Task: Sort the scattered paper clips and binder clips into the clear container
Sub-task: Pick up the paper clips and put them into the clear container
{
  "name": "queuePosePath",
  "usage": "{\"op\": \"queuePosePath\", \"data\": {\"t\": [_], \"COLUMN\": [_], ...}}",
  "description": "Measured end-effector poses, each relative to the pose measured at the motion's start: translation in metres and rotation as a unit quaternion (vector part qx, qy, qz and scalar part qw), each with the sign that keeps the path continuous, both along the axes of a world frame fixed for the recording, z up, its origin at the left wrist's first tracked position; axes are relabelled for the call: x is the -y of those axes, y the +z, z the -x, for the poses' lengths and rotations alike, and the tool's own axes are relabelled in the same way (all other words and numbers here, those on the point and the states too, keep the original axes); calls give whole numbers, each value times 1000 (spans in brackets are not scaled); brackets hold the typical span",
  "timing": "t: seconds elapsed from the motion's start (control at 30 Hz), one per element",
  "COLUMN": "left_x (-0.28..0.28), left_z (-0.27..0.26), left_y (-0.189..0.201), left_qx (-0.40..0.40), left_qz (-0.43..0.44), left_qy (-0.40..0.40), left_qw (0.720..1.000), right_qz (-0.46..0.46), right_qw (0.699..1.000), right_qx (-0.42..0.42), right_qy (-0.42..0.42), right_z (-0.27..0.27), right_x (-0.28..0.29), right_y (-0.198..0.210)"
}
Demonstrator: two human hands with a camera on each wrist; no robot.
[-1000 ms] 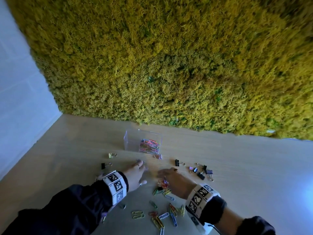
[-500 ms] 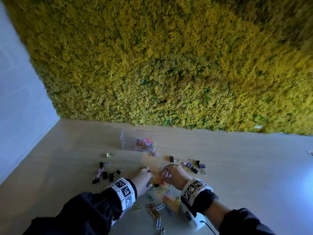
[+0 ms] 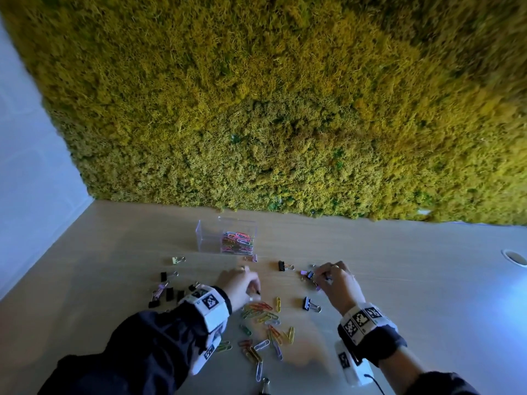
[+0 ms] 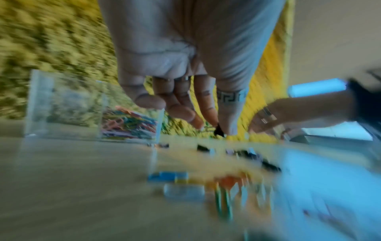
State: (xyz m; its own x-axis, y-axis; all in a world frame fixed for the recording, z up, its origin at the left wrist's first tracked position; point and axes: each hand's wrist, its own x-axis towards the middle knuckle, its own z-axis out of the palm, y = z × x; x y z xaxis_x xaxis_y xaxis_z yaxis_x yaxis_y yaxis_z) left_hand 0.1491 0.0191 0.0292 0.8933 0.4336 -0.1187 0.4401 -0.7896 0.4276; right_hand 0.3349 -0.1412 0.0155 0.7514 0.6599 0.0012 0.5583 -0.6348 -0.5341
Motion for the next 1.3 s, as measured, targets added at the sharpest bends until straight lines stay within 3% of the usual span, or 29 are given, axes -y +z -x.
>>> {"op": "queuePosePath", "data": {"t": [0.1, 0.17, 0.23, 0.33, 0.4, 0.53, 0.63, 0.7, 0.8, 0.9, 1.0, 1.13, 1.3], "left_x": [-24, -36, -40, -34, -27, -15, -9, -7, 1, 18, 27, 24, 20], "left_z": [4, 9, 13, 17, 19, 30, 48, 60, 71, 72, 69, 71, 52], "left_y": [10, 6, 0, -10, -16, -24, -25, -24, -25, -26, -25, -22, -16], "left_qx": [74, 28, -71, -140, -140, -120, -60, -35, -76, -110, -73, -59, -86], "left_qz": [15, 5, -8, -11, -7, -25, -20, -9, 9, 27, 86, 87, 48], "left_qy": [80, 118, 115, 86, 58, 9, 24, 54, 80, 39, 15, 6, -61], "left_qw": [994, 993, 991, 986, 988, 992, 998, 998, 994, 993, 993, 994, 993], "right_qz": [27, 72, 87, 126, 134, 176, 127, 83, 97, 90, 97, 92, 169], "right_qw": [985, 976, 968, 966, 966, 956, 951, 961, 965, 955, 952, 949, 920], "right_qx": [105, 17, -18, -7, 12, -35, -60, -64, -39, -29, -74, -135, -55], "right_qy": [136, 206, 237, 226, 219, 234, 274, 257, 241, 280, 281, 270, 349], "right_z": [15, 36, 52, 65, 70, 82, 84, 79, 75, 83, 90, 95, 125], "right_x": [5, 4, -4, -20, -28, -26, -10, 0, 13, 15, 18, 32, 34], "right_y": [-3, -8, -14, -14, -12, -10, -17, -20, -26, -38, -31, -23, -11]}}
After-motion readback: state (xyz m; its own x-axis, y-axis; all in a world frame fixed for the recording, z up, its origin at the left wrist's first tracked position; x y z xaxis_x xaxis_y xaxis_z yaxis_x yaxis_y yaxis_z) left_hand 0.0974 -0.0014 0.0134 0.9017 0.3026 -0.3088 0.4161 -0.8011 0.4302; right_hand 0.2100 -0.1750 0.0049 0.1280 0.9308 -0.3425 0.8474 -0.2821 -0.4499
